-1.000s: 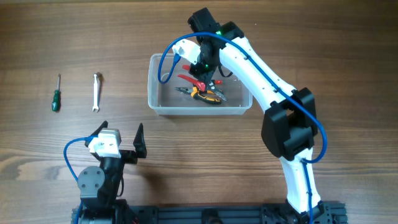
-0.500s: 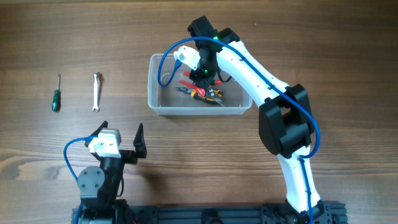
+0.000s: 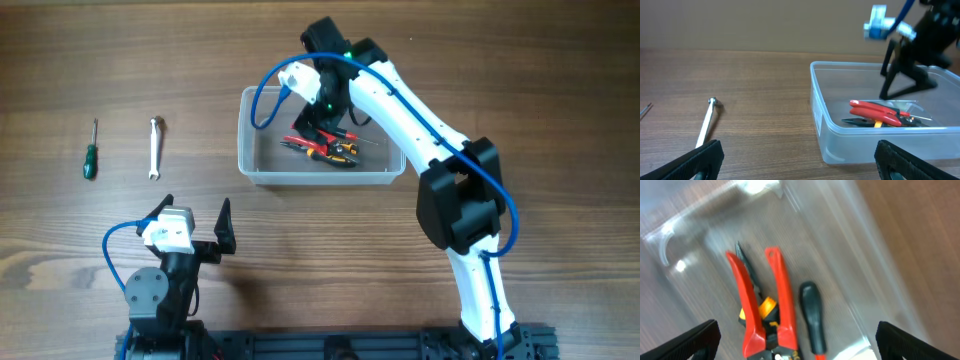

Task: Pack container
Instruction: 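Carry the red-handled pliers left into the container and open the right gripper, then withdraw the right gripper to the right side of the table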

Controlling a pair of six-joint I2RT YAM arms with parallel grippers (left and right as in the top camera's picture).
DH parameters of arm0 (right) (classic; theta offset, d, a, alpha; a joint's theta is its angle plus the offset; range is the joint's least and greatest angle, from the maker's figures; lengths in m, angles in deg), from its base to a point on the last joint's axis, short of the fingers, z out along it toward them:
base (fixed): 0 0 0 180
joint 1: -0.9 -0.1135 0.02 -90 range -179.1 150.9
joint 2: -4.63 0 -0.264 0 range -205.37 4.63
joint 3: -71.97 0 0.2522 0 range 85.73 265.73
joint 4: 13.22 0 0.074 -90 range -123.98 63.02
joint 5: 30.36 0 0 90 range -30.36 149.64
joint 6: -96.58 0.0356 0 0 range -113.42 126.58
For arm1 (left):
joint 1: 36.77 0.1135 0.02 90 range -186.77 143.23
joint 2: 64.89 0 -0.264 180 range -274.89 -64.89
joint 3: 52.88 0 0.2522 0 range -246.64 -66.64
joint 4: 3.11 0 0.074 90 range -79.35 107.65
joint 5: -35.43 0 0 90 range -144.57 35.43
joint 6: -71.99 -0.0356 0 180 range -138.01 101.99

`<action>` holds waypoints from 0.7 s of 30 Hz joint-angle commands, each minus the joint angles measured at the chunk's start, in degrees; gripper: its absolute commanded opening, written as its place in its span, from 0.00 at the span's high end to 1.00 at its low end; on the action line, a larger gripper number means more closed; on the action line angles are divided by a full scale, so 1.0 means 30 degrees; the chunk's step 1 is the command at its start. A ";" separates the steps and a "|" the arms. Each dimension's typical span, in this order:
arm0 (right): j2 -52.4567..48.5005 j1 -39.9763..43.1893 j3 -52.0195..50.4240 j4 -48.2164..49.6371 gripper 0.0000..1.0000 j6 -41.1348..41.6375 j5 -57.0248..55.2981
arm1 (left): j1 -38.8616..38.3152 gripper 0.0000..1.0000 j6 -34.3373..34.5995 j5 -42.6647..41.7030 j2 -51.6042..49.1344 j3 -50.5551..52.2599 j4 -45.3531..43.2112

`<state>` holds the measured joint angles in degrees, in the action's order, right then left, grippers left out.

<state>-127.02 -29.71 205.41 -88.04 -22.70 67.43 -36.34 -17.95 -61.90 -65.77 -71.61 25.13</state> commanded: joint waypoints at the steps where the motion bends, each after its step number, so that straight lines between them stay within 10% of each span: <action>1: 0.2543 0.0044 0.2412 -0.0248 0.00 0.2098 -0.2353 | -0.0109 0.00 -0.0313 -0.0175 0.0095 0.0175 -0.0102; 21: 1.2080 1.3034 0.3657 -0.7206 0.00 1.1307 -0.4320 | -0.0109 0.00 -0.0313 -0.0175 0.0095 0.0175 -0.0102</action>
<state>-91.24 4.57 216.41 -106.38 5.08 55.23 -36.34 -17.95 -61.92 -65.77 -71.61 25.15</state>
